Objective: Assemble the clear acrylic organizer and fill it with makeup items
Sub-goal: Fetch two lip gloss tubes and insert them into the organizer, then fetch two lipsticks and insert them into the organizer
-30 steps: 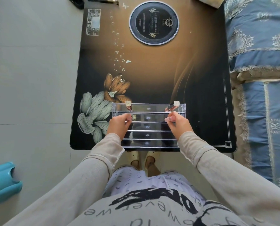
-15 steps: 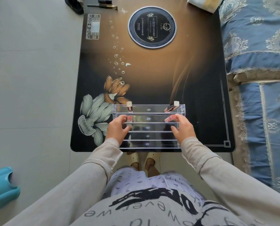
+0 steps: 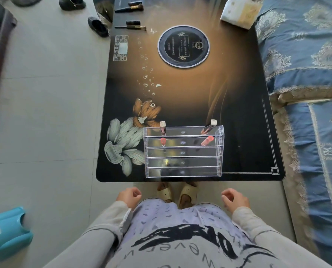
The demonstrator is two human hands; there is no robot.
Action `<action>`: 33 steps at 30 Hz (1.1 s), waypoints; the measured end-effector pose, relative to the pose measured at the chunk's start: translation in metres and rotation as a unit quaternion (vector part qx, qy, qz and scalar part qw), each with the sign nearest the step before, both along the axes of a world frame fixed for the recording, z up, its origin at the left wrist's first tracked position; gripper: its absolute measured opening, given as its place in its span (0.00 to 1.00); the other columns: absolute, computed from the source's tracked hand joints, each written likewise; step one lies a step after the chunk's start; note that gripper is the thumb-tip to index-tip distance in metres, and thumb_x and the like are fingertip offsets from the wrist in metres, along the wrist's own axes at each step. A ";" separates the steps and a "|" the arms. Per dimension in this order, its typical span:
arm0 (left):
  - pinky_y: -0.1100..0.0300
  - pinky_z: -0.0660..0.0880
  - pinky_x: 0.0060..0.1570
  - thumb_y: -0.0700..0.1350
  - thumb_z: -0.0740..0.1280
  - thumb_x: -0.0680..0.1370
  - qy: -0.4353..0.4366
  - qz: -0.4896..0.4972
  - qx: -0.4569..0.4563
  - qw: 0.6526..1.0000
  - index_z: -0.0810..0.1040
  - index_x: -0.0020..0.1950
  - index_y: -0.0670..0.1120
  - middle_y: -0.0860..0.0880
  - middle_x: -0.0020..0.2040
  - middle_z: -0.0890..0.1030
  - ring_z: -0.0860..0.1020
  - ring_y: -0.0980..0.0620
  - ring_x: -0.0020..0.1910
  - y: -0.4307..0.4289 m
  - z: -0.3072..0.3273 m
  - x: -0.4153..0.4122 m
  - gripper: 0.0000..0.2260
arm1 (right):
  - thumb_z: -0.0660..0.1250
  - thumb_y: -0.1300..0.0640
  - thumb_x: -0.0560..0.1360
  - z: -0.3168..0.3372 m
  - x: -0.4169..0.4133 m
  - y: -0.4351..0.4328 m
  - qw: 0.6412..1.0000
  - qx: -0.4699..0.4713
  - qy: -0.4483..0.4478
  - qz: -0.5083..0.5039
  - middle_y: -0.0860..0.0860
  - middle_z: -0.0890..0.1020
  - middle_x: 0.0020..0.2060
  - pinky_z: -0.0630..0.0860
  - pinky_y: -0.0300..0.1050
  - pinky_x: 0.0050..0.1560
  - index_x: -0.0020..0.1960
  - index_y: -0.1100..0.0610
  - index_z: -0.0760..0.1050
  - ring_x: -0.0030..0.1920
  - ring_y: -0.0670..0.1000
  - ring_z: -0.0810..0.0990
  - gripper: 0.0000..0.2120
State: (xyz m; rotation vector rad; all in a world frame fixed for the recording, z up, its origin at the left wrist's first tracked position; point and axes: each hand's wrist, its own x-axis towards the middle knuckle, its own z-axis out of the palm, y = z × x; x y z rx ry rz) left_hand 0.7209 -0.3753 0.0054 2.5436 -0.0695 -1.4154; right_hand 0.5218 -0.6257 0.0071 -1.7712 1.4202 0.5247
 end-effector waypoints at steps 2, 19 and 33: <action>0.59 0.74 0.52 0.41 0.62 0.77 0.003 0.004 0.003 1.000 0.80 0.53 0.43 0.41 0.52 0.83 0.80 0.43 0.53 0.008 -0.002 -0.007 0.09 | 0.63 0.64 0.75 -0.004 -0.008 0.004 1.000 0.003 0.008 -0.019 0.58 0.82 0.45 0.77 0.45 0.47 0.44 0.58 0.76 0.42 0.54 0.78 0.04; 0.59 0.74 0.40 0.37 0.62 0.75 -0.045 0.408 -0.032 0.911 0.78 0.35 0.47 0.41 0.38 0.81 0.79 0.45 0.39 0.044 0.014 -0.131 0.11 | 0.63 0.62 0.75 -0.014 0.034 -0.053 0.948 0.024 0.066 0.309 0.57 0.80 0.39 0.75 0.43 0.38 0.47 0.60 0.77 0.38 0.55 0.78 0.05; 0.62 0.67 0.29 0.35 0.62 0.76 0.017 0.722 -0.007 0.692 0.76 0.43 0.42 0.43 0.36 0.78 0.71 0.51 0.26 0.036 -0.009 -0.337 0.06 | 0.63 0.64 0.74 -0.013 0.113 0.048 0.753 0.055 0.005 0.656 0.55 0.78 0.36 0.69 0.29 0.27 0.38 0.52 0.72 0.36 0.52 0.77 0.09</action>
